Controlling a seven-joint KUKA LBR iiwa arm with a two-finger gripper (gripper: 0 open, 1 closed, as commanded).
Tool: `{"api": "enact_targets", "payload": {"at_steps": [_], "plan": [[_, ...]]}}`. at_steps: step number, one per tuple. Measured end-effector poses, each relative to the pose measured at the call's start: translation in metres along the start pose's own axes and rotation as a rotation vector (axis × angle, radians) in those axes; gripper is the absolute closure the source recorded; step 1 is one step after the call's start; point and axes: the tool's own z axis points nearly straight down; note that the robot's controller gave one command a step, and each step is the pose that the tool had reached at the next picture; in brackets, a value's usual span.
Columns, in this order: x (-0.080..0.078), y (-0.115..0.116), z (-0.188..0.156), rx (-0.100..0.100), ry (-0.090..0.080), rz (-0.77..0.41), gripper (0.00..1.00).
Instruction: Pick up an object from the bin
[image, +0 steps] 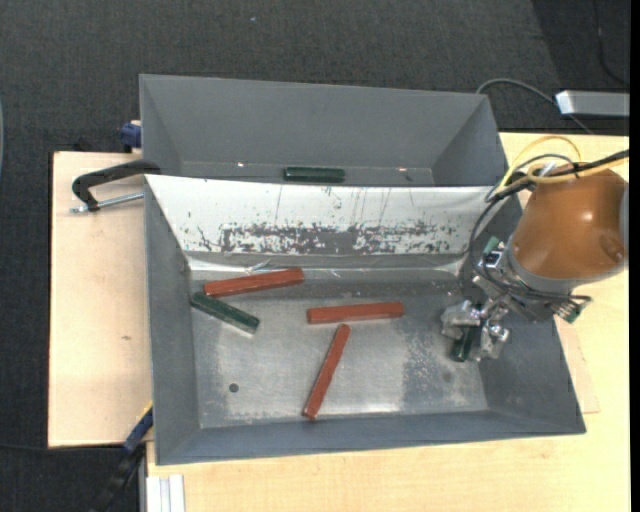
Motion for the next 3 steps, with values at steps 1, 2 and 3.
{"api": "enact_targets", "payload": {"at_steps": [1, 2, 3], "plan": [[0.000, 0.000, 0.000, 0.000, 0.000, 0.000, 1.00], [-0.030, 0.015, -0.119, 0.004, 0.004, 0.011, 1.00], [-0.030, 0.015, -0.119, 0.004, 0.004, 0.011, 1.00]]}}
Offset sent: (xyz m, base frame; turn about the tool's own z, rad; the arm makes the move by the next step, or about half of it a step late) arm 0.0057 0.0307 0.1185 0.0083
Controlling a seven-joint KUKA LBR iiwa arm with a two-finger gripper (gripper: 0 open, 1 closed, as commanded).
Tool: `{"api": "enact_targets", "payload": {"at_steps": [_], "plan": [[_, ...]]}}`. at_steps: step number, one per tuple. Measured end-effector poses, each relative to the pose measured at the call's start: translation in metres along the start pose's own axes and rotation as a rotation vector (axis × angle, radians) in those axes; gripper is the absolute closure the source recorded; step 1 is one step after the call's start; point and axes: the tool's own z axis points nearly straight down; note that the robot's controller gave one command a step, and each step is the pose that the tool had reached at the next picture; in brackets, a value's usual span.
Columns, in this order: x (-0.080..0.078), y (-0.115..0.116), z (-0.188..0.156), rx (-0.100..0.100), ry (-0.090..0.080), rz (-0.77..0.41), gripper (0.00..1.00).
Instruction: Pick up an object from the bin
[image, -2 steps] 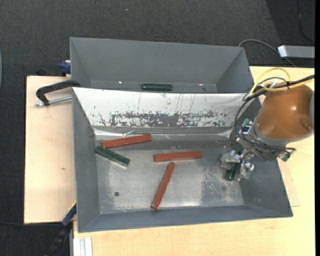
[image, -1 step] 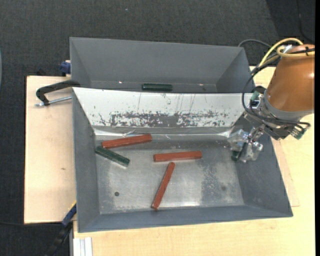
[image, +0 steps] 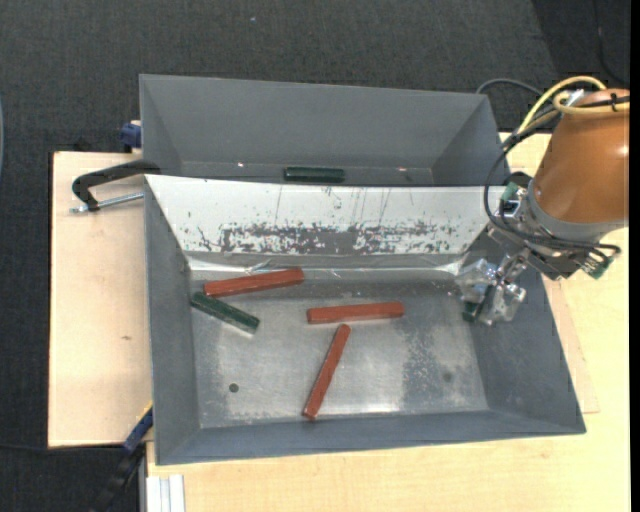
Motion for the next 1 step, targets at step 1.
{"api": "enact_targets", "payload": {"at_steps": [1], "plan": [[-0.0108, -0.0099, -0.1109, 0.004, -0.002, -0.430, 1.00]]}}
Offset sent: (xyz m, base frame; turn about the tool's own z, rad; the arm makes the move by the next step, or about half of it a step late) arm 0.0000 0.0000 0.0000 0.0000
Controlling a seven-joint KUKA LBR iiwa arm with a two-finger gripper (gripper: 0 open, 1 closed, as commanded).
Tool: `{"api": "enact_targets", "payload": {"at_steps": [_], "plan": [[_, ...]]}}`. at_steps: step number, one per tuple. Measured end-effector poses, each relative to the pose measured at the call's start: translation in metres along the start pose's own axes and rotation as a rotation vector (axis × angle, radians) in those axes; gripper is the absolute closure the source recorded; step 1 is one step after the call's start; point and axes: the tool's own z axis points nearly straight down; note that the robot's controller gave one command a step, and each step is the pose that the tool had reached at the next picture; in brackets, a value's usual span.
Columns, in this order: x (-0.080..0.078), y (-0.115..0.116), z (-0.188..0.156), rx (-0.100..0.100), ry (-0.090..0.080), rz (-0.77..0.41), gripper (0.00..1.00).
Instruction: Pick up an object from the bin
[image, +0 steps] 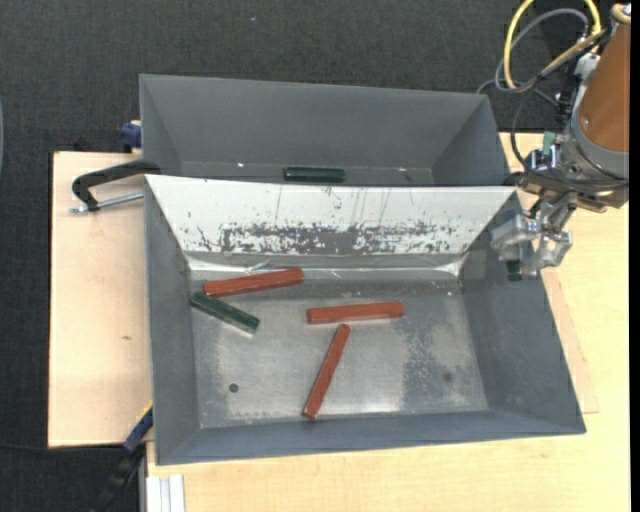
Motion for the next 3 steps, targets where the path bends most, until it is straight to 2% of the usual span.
{"api": "enact_targets", "payload": {"at_steps": [1, 2, 3], "plan": [[0.000, 0.000, 0.001, -0.001, 0.000, 0.000, 1.00], [-0.005, 0.014, -0.048, -0.009, 0.001, -0.008, 1.00], [-0.003, 0.009, -0.025, 0.004, 0.001, -0.024, 1.00]]}}
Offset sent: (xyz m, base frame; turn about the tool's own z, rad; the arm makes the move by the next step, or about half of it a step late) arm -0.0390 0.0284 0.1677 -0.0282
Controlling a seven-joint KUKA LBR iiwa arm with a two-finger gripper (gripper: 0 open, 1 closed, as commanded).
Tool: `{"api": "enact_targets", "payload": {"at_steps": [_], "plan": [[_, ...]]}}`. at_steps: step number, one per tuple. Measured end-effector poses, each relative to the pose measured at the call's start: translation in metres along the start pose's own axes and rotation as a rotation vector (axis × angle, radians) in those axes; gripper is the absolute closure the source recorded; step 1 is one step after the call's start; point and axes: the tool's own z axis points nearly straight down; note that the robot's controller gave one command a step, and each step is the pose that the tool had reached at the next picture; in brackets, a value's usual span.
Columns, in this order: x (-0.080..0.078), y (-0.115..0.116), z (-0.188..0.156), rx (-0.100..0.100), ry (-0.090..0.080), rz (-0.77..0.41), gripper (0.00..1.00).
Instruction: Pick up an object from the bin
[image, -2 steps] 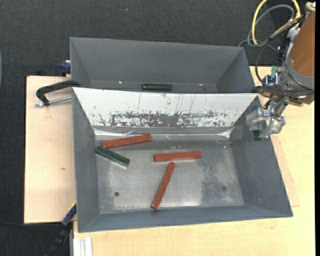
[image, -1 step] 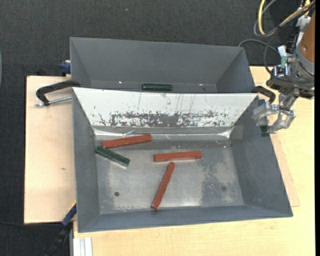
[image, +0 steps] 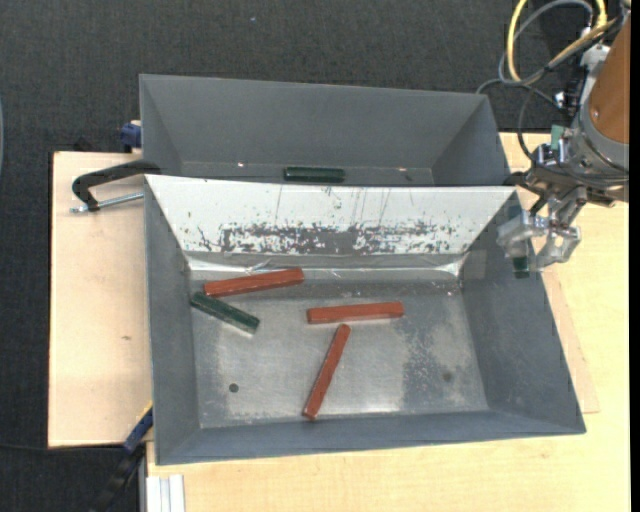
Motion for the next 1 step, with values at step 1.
{"api": "enact_targets", "payload": {"at_steps": [1], "plan": [[-0.0040, -0.0070, 0.0639, -0.008, 0.001, 0.056, 1.00]]}}
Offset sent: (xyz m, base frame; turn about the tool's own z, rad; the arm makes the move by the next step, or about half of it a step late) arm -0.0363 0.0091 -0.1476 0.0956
